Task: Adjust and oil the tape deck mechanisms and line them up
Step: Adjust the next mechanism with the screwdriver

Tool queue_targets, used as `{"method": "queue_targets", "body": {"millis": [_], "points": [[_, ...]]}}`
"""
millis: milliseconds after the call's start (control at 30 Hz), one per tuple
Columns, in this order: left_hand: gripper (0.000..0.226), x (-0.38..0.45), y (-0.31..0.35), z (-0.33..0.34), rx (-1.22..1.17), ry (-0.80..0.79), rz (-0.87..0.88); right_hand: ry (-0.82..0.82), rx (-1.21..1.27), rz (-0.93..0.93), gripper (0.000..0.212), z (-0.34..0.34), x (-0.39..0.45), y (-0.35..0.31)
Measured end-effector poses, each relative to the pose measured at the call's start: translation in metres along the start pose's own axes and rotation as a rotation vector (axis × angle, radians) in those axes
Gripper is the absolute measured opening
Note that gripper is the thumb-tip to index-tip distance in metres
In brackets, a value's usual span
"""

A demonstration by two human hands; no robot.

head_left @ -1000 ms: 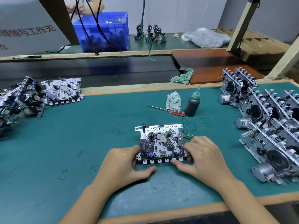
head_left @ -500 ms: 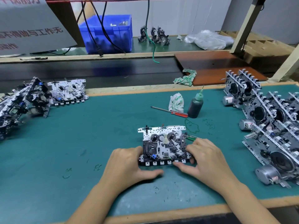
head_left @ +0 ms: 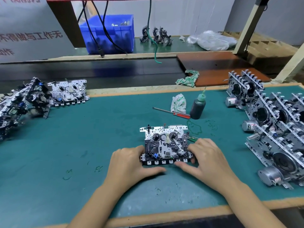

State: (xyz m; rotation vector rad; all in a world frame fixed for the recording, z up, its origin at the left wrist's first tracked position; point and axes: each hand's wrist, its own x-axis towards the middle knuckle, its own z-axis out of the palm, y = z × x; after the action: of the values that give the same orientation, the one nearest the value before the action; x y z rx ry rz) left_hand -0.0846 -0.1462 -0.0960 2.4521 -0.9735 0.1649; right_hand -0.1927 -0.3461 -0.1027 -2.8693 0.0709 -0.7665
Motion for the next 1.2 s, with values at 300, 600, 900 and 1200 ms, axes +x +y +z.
{"method": "queue_targets", "body": {"millis": [300,600,900,1200], "points": [[0.057,-0.007,0.009,0.000,0.025,0.092,0.083,0.026,-0.050,0.028,0.057,0.000,0.000,0.002],[0.057,-0.008,0.010,-0.001,0.082,0.122,-0.005,-0.001,0.030,-0.040,0.051,-0.003,-0.001,0.000],[0.067,-0.004,0.004,-0.002,0.068,0.095,0.014,0.022,0.024,-0.020,0.052,-0.003,-0.001,-0.004],[0.052,-0.010,0.005,-0.004,-0.003,0.131,0.234,-0.013,0.001,0.072,0.058,-0.006,0.000,-0.002]]}}
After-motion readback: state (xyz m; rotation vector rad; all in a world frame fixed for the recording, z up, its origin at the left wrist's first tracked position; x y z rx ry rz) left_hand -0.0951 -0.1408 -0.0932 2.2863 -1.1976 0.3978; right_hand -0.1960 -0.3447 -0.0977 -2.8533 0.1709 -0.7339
